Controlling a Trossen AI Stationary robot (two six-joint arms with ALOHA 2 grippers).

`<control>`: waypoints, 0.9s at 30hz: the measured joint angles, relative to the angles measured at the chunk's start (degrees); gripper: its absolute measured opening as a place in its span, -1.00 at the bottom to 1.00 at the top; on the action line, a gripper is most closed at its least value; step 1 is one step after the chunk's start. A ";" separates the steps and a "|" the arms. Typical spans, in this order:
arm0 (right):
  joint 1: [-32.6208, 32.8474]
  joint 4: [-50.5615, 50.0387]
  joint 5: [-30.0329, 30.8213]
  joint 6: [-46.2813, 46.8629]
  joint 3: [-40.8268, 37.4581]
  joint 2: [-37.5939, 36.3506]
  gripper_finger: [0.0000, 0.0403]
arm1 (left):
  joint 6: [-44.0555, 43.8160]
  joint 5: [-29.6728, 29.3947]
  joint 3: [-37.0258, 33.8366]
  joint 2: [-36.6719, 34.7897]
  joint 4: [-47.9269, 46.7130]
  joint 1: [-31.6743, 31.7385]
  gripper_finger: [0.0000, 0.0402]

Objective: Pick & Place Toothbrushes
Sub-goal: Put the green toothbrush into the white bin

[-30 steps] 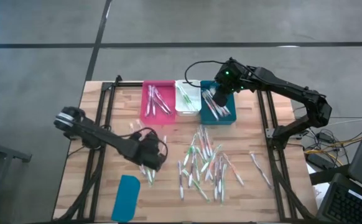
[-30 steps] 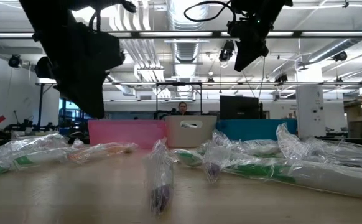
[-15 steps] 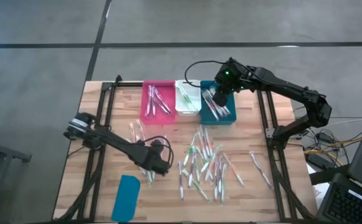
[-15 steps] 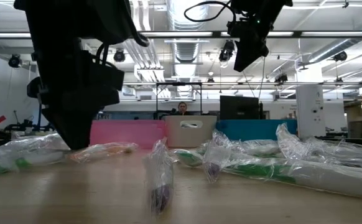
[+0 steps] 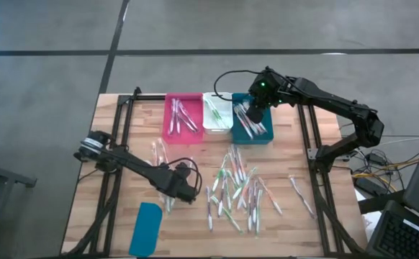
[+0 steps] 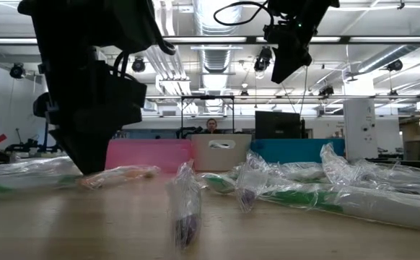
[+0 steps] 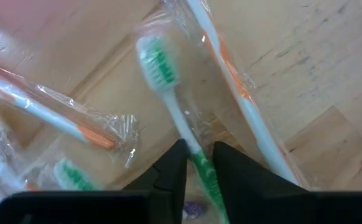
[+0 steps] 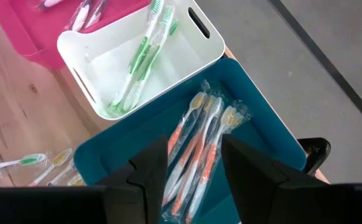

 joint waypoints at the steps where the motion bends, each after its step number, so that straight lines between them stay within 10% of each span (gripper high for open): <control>1: 0.00 0.00 0.00 0.01 0.00 0.00 -0.32 | 0.00 0.01 0.00 0.00 0.08 0.01 -0.64; 11: 0.00 -0.02 0.00 -0.27 0.00 0.00 -0.51 | 2.56 -2.11 1.04 -0.94 -0.09 0.81 -0.98; 27: 0.00 -0.05 -0.04 -0.79 -0.11 0.00 -0.71 | 17.47 -24.07 6.90 -12.39 -0.99 6.07 -1.00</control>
